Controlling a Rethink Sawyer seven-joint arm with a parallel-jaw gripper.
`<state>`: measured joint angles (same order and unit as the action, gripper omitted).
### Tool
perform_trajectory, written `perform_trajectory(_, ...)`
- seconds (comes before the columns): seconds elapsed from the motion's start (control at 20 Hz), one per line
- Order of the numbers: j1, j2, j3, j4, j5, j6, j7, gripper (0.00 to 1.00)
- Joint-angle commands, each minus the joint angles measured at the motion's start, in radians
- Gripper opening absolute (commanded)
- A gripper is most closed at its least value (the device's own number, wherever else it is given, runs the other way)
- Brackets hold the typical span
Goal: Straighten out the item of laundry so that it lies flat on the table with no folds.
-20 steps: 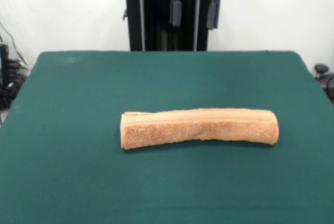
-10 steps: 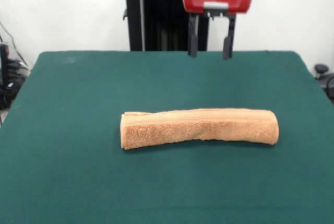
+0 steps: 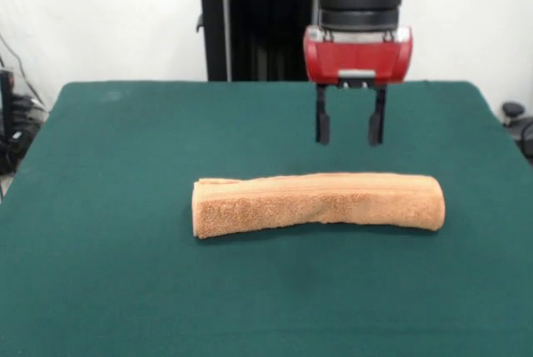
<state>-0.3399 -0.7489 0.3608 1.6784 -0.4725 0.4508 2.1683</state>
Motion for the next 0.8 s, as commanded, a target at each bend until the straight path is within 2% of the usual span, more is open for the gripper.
perform_trajectory(0.05,0.016,0.073,0.155,-0.126,-0.029,0.159,-0.261,1.0)
perform_trajectory(0.35,0.012,0.114,0.189,-0.231,-0.024,0.237,-0.297,1.0)
perform_trajectory(0.6,-0.008,0.089,0.18,-0.232,-0.02,0.265,-0.259,1.0)
perform_trajectory(0.8,-0.03,0.14,0.189,-0.27,-0.041,0.257,-0.274,1.0)
